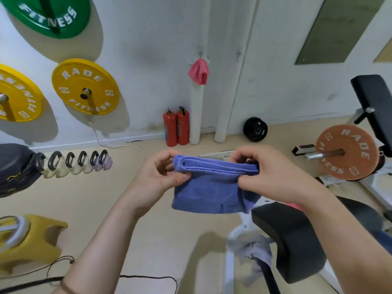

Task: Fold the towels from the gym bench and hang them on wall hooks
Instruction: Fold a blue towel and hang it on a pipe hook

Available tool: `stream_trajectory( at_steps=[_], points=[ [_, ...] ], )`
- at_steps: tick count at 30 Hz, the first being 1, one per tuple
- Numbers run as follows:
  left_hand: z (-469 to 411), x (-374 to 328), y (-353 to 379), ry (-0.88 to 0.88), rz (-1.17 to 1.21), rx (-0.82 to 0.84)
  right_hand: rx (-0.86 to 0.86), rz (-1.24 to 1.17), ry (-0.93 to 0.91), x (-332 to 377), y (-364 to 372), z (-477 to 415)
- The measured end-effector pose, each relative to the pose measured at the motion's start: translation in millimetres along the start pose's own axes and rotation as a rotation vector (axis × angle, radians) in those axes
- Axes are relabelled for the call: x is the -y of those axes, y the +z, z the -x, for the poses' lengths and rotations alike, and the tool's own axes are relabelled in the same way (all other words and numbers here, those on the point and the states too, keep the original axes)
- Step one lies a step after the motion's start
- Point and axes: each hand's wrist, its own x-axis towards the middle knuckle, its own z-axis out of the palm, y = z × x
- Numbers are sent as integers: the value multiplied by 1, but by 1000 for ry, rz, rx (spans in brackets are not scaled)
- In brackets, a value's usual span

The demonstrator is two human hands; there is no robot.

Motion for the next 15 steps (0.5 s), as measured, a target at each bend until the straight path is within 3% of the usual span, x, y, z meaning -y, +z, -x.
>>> stream_trajectory(
  at_steps=[4, 10, 15],
  points=[
    [6, -26, -10, 137, -13, -75, 381, -216, 84, 28, 19, -16],
    [6, -58, -18, 347, -303, -44, 240, -715, 243, 46, 48, -45],
    [-14, -63, -31, 454, -569, -169, 196, -1167, 262, 48, 60, -68]
  ],
)
